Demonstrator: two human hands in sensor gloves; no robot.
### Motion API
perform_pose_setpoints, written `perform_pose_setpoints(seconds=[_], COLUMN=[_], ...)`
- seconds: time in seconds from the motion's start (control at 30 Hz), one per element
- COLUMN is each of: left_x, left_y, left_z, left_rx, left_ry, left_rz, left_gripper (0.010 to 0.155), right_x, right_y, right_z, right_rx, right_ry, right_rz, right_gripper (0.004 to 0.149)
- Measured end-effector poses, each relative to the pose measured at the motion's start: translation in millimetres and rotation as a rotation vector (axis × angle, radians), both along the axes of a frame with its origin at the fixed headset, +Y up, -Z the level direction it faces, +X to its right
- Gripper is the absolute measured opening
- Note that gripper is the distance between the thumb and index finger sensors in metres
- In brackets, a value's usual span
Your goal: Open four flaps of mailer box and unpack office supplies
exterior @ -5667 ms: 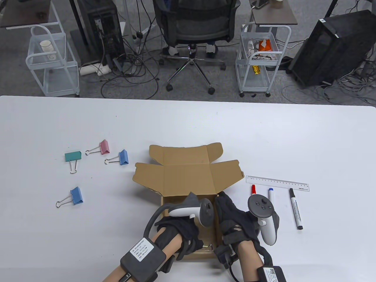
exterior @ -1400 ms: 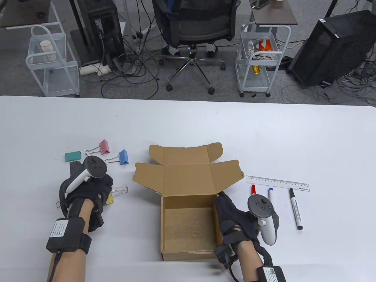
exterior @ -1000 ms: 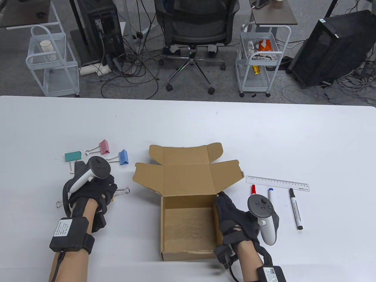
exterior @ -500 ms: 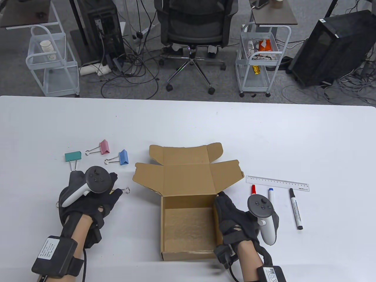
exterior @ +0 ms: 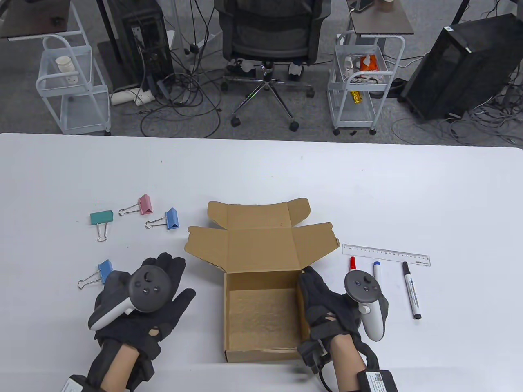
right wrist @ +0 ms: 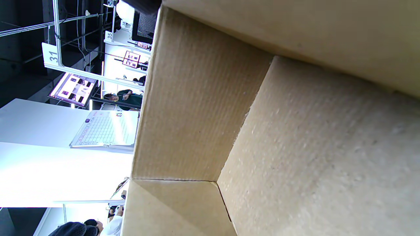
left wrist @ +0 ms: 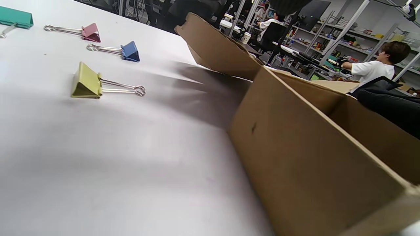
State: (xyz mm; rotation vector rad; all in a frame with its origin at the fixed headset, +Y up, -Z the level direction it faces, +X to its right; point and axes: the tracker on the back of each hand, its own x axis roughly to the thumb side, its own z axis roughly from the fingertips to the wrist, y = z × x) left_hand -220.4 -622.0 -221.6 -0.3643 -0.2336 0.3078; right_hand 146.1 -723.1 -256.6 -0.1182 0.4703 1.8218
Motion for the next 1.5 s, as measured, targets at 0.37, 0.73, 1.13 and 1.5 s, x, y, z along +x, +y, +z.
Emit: perform_pose_setpoints(seconds=[0.37, 0.73, 1.13, 1.5], left_x=[21, 13, 10, 8], left_y=[-24, -46, -49, -51], left_z=[15, 12, 11, 9], left_rx=[0.057, 0.005, 0.005, -0.027], left_ry=[-0.016, -0.007, 0.002, 0.003], left_rz=[-0.155, -0.126, -0.113, -0.096], left_gripper=[0.077, 0.077, 0.077, 0.077], right_x=[0, 0, 1, 15], right_y=[0, 0, 1, 37], right_z=[0, 0, 1, 9], right_rx=[0.001, 0.001, 0.011, 0.162], right_ry=[0.001, 0.001, -0.010, -0.017], right_rz=[0.003, 0.003, -0.007, 0.218], right_gripper=[0.066, 0.066, 0.066, 0.068])
